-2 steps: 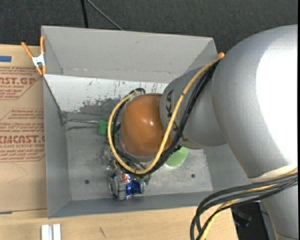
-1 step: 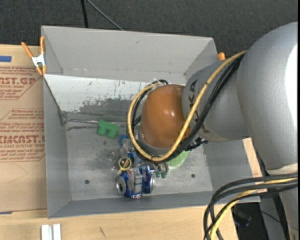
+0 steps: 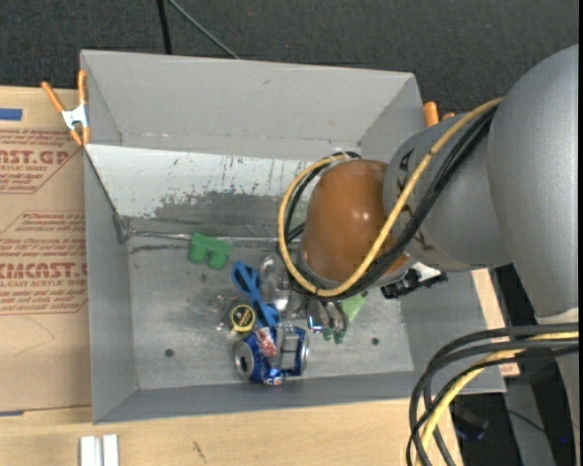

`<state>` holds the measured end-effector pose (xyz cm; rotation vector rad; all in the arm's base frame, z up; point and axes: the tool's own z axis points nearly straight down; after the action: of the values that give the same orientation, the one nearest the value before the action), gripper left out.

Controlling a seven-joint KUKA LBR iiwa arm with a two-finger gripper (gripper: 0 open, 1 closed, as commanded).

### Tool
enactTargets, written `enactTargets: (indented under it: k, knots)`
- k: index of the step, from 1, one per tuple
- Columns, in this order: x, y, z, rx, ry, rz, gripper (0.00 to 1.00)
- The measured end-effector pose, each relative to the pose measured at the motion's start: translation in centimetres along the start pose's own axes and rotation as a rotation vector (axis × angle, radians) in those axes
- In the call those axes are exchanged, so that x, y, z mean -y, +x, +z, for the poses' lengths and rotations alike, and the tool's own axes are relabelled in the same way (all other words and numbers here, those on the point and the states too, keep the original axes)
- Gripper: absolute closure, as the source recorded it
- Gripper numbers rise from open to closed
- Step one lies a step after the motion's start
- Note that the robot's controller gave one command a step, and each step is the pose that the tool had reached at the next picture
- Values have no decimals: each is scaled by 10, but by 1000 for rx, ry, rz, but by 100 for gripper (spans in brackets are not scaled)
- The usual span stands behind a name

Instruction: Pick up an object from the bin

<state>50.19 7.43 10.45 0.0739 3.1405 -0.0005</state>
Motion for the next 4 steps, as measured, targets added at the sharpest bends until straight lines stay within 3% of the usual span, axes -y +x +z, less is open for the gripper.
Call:
enactTargets:
  k: [1, 2, 3, 4]
  knots:
    - [15, 16, 32, 14, -2, -347, 0]
    - [14, 16, 32, 14, -4, -347, 0]
    - [12, 14, 29, 19, -5, -347, 100]
    - [11, 12, -52, 9, -1, -347, 100]
